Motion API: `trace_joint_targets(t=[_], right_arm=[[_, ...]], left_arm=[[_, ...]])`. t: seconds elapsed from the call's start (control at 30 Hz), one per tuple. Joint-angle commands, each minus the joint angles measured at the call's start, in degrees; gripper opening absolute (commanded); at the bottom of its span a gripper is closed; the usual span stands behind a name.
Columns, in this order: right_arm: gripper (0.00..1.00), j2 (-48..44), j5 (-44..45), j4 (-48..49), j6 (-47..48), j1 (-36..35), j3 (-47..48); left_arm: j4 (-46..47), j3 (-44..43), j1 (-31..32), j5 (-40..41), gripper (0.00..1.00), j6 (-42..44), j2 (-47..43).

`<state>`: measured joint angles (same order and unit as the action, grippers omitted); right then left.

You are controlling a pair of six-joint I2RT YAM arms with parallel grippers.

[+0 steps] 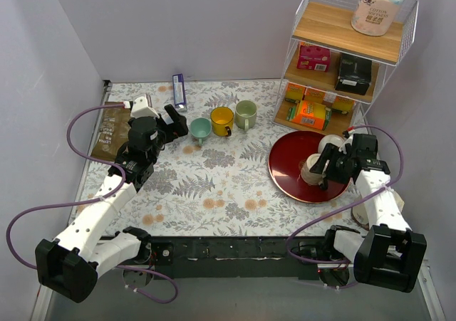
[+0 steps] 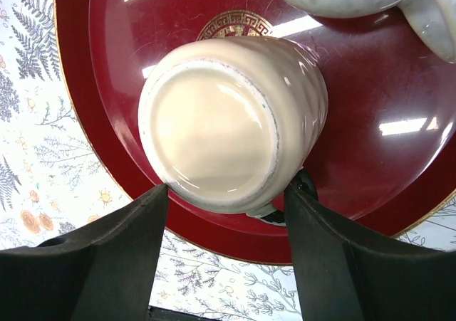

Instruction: Turn the mug right side up

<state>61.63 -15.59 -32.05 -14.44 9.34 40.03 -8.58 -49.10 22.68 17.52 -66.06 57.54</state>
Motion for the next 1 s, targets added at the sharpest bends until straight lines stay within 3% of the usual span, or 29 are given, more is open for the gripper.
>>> trace_joint_targets(t=[0.0, 0.27, 0.8, 0.97], right_arm=[[0.71, -0.8, -0.7, -1.0, 0.0, -1.1, -1.3], [0.64, 1.0, 6.2, -2.9, -1.7, -1.6, 0.0], [0.68, 2.2, 12.1, -2.7, -3.1, -11.5, -0.1], [0.62, 1.7, 14.8, 0.4, -5.3, -12.7, -1.3]], left_arm=[[0.5, 0.8, -0.1, -0.7, 0.98, 0.0, -0.3], [0.4, 0.9, -0.1, -1.3, 0.98, -0.7, -0.4], [0.6, 1.2, -0.1, -1.3, 0.98, -0.7, -0.7], [0.7, 1.3, -0.1, -1.3, 0.98, -0.9, -0.5]])
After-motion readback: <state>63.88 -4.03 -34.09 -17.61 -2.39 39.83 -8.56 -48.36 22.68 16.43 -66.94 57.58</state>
